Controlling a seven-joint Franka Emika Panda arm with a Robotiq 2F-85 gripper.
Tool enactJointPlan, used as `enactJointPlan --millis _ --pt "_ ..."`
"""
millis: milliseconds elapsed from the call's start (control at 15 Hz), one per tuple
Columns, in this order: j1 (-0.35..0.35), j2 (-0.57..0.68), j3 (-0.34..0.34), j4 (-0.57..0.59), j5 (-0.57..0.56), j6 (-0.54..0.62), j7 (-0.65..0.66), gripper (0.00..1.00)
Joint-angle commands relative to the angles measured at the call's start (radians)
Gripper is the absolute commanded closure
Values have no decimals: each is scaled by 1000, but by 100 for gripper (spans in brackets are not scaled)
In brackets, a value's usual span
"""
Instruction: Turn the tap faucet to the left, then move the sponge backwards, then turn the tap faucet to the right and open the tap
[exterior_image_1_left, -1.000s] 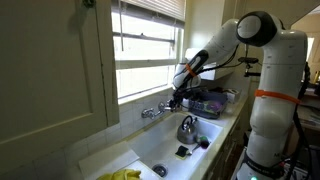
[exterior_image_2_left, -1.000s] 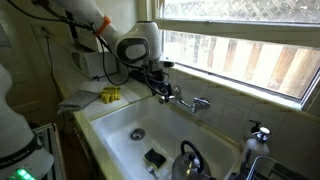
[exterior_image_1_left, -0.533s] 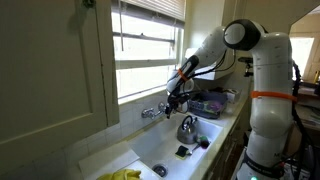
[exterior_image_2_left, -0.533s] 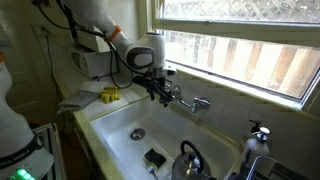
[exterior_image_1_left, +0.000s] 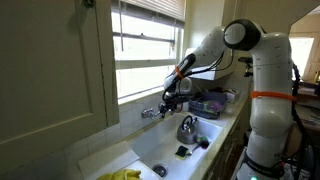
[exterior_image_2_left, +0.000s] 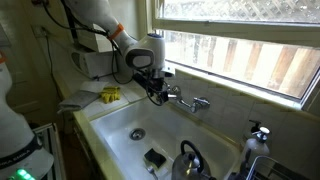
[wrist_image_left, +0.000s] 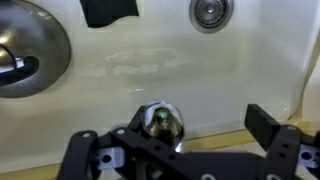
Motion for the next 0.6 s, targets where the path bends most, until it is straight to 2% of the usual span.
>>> enactJointPlan --millis 0,533 --pt "36 15 37 12 84 54 163 0" --pt "98 108 45 106 78 203 471 0"
